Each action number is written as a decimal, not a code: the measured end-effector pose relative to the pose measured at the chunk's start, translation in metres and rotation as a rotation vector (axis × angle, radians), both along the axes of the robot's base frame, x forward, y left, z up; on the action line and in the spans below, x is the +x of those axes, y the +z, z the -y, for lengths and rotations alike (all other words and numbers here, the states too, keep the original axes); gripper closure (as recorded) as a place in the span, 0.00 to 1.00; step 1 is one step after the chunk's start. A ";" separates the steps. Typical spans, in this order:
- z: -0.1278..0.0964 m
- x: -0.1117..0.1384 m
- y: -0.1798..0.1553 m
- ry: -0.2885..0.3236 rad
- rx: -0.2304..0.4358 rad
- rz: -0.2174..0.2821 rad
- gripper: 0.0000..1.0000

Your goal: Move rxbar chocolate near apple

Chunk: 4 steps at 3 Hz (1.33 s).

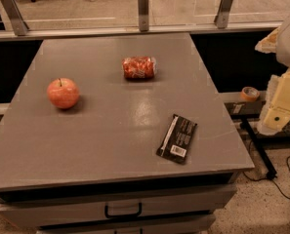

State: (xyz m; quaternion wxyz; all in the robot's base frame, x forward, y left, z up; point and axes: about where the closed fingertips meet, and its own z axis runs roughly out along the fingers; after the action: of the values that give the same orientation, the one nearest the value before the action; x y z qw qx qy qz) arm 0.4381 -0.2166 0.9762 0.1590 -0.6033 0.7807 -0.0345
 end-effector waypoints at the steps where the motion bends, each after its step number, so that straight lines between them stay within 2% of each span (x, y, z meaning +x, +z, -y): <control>1: 0.000 0.000 0.000 0.000 0.000 0.000 0.00; 2: -0.011 -0.002 -0.007 0.112 -0.025 -0.013 0.00; 3: -0.056 -0.017 -0.042 0.404 -0.065 -0.091 0.00; 4: -0.100 -0.036 -0.074 0.675 -0.095 -0.113 0.00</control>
Offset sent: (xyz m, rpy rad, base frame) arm -0.0123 0.0622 -0.0542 -0.1751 0.1159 0.7734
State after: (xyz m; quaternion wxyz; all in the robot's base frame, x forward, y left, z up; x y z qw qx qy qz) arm 0.4022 -0.1169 0.9023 0.0898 -0.8353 0.5421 0.0173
